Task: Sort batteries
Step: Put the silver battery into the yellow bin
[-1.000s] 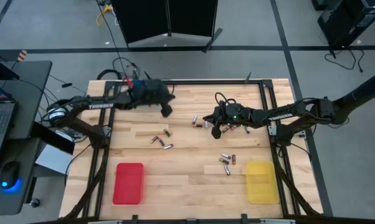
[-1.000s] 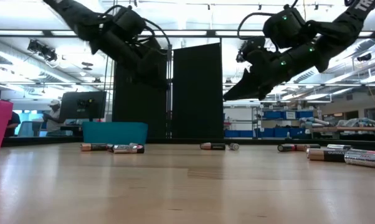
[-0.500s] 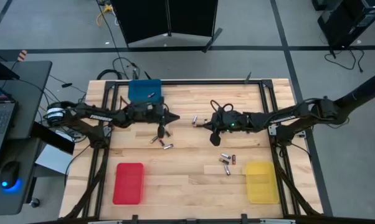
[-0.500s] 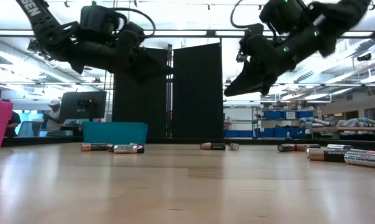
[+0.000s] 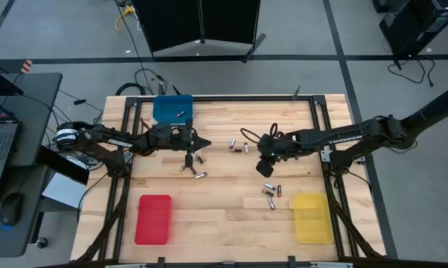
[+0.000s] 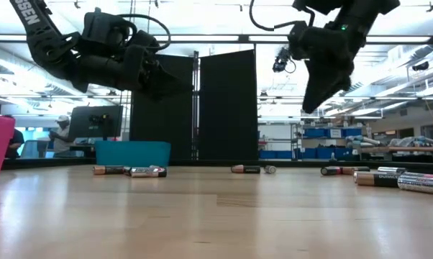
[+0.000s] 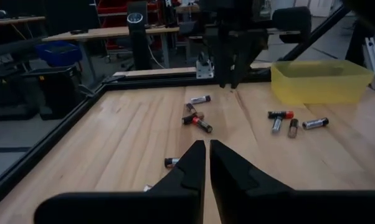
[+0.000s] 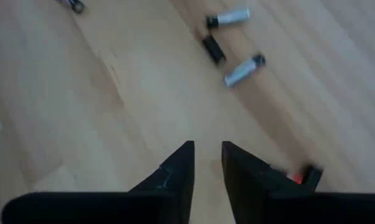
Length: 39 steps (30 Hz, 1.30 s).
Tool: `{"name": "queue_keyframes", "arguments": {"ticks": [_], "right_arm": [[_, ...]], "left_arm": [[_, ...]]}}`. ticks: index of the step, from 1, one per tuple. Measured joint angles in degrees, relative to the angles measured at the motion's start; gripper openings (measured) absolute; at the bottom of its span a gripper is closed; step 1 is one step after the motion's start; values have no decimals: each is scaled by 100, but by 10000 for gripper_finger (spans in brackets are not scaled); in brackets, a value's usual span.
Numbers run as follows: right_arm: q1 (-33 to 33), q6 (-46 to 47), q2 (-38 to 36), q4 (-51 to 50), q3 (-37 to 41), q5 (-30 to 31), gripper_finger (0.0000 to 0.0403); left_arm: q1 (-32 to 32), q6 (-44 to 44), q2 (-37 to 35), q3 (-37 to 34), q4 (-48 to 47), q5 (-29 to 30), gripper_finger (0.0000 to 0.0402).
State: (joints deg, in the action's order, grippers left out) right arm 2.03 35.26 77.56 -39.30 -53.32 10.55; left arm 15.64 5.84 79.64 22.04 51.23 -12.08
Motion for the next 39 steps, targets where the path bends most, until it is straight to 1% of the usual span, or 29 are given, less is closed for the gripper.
{"name": "queue_keyframes", "arguments": {"ticks": [4,8,11,17,21,28,39], "right_arm": [[206,516,0,-322,0,-263,129],[535,764,0,-361,0,-291,156],[753,886,5,-280,65,-291,168],[1035,1204,253,-28,394,-303,167],[1134,1236,639,443,525,-617,167],[1300,1229,1253,460,529,-691,166],[1280,1091,1620,486,544,-627,161]], "left_arm": [[0,172,0,0,66,4,30],[0,250,0,0,126,13,30],[0,298,0,0,61,13,30],[0,285,0,0,14,11,30],[0,315,0,0,-5,13,30],[0,455,0,0,-1,147,30],[0,444,0,0,-60,164,30]]}}
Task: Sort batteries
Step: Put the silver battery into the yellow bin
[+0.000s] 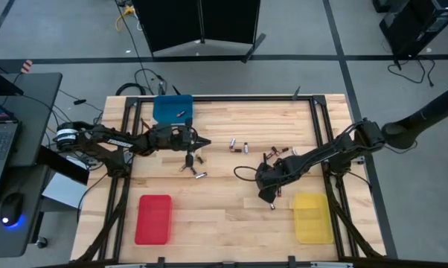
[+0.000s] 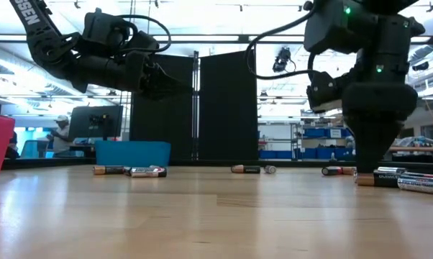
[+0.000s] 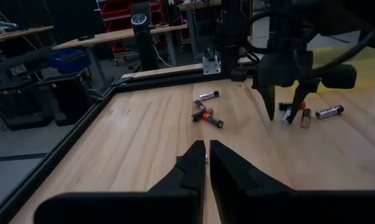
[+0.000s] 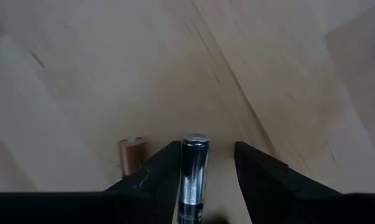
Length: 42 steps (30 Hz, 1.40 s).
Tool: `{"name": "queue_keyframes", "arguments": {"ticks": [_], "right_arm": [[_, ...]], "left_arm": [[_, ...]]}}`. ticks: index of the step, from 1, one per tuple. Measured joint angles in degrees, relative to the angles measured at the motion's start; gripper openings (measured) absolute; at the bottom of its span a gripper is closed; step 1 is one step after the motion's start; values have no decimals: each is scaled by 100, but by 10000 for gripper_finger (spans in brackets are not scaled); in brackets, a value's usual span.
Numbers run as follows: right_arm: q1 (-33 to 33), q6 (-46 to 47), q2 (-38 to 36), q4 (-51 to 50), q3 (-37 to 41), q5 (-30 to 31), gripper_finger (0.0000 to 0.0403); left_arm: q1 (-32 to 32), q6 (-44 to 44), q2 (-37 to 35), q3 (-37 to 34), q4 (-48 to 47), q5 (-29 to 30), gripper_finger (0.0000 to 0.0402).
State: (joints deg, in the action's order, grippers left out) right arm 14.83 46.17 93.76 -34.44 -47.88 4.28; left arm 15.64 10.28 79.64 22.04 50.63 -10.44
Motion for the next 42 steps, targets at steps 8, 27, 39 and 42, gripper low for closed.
{"name": "queue_keyframes", "arguments": {"ticks": [8,27,39,42], "right_arm": [[-44,-125,86,55,-7,36,124],[-371,-504,-293,-154,-746,225,58],[683,2357,-549,-3036,-2239,-433,58],[1208,3432,-536,-3225,-2238,-782,58]], "left_arm": [[0,6,2,0,-66,1,30],[0,-7,2,0,-86,94,30],[0,-9,2,0,-86,95,30],[0,-9,2,0,-65,96,30]]}}
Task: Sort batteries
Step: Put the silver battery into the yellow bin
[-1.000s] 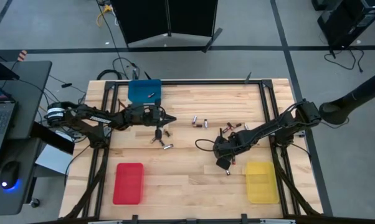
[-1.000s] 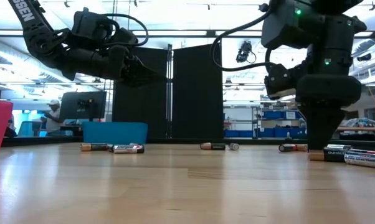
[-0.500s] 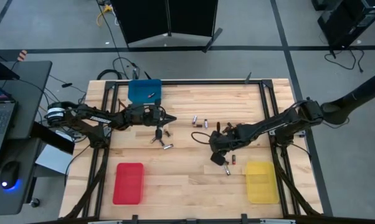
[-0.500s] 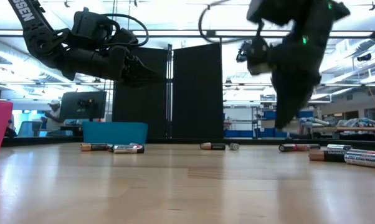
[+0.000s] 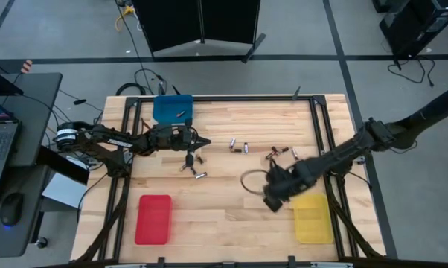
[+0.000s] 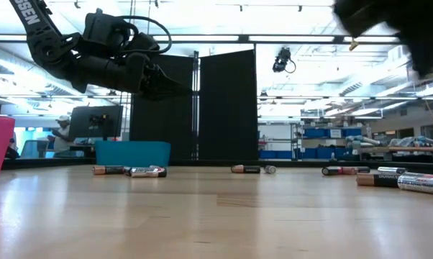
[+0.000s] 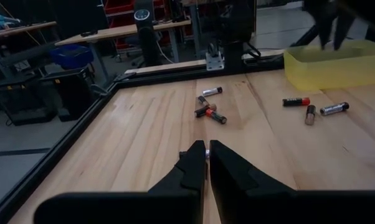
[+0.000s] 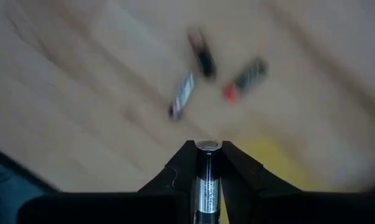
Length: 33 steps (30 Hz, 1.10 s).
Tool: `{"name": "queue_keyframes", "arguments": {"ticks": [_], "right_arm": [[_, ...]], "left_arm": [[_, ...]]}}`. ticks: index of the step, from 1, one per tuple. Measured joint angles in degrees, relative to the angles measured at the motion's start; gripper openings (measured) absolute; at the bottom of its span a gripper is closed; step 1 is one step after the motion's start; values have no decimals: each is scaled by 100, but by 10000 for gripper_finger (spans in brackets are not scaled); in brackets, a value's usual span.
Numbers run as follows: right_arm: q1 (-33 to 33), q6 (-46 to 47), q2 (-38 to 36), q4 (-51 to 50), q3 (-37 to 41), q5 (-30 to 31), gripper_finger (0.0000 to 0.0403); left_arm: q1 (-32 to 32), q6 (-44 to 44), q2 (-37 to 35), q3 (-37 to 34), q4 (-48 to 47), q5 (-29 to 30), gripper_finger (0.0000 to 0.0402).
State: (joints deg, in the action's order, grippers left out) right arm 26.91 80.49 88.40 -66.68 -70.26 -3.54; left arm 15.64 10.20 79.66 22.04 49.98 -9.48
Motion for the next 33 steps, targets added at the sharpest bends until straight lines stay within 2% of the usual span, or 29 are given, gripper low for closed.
{"name": "queue_keyframes", "arguments": {"ticks": [4,9,17,24,33], "right_arm": [[657,1473,17,-90,45,-192,58],[1339,3164,37,-20,518,-207,58],[2090,5087,50,1180,1675,-211,58],[2128,5305,50,1945,2411,-257,58],[2173,5235,26,2202,2667,-277,60]], "left_arm": [[0,-163,0,0,114,-17,30],[0,-293,0,0,149,-98,30],[0,-284,0,0,249,-122,30],[0,-282,0,0,246,-131,30],[0,-291,0,0,244,-131,30]]}}
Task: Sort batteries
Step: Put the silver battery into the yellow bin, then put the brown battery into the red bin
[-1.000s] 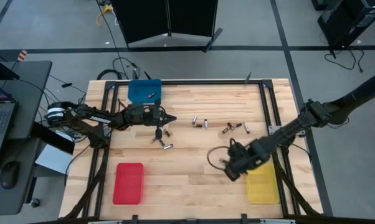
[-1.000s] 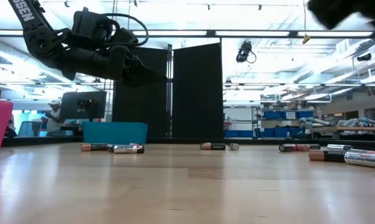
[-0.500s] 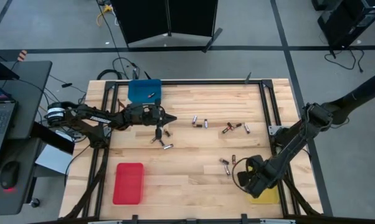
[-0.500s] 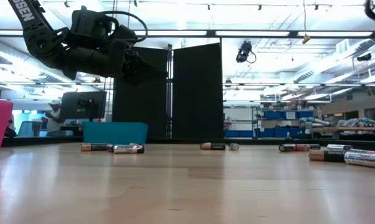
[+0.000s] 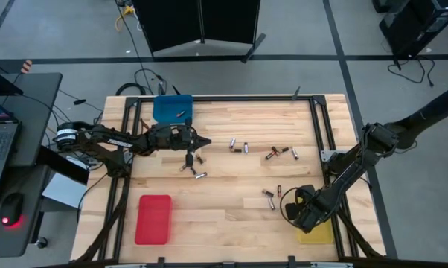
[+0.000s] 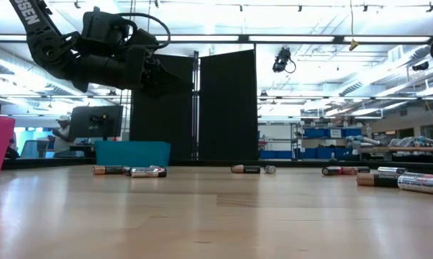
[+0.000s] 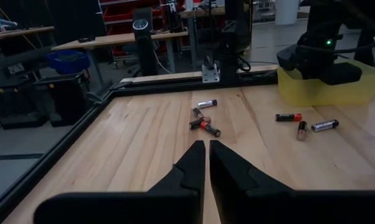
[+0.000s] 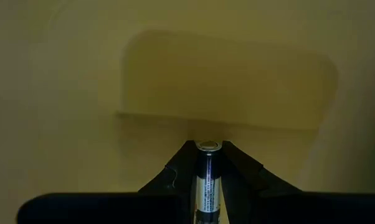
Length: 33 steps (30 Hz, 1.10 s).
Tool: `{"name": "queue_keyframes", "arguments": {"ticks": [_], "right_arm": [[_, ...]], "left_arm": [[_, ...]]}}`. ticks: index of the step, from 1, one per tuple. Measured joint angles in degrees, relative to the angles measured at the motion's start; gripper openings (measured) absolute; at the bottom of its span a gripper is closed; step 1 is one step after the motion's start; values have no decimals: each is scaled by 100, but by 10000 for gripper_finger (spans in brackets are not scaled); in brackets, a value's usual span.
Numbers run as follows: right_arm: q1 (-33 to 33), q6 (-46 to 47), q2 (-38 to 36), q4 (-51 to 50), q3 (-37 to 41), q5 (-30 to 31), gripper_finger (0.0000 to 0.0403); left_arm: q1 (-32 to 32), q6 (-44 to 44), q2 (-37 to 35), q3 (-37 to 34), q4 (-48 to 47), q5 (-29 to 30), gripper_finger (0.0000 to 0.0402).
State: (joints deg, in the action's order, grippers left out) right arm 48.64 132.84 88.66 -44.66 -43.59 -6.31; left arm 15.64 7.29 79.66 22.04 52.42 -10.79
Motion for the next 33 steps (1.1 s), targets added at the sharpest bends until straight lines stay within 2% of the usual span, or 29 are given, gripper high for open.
{"name": "queue_keyframes", "arguments": {"ticks": [8,12,15,18,21,23,25,28,33], "right_arm": [[0,-417,13,-180,-30,-162,163],[-36,-749,10,-1014,-324,-339,177],[-101,-1136,-102,-1640,-727,-503,155],[-163,-1484,-254,-2465,-1215,-420,108],[-250,-1852,-406,-3104,-1710,-31,49],[-360,-2225,-487,-3313,-1944,456,15],[-538,-2721,-576,-3268,-2021,1051,12],[-973,-3657,-677,-3082,-2017,1727,17],[-1991,-5873,-662,-2384,-2015,2384,7]], "left_arm": [[0,-16,0,1,42,67,30],[0,-241,0,0,155,109,30],[0,-342,-23,1,221,110,29],[0,-451,-69,0,190,90,21],[-2,-500,-164,2,200,-54,11],[-5,-568,-287,2,42,-132,7],[-7,-603,-440,2,-110,-176,5],[-14,-627,-828,2,-857,-188,4],[-285,-619,-1555,169,-2791,-16,3]]}}
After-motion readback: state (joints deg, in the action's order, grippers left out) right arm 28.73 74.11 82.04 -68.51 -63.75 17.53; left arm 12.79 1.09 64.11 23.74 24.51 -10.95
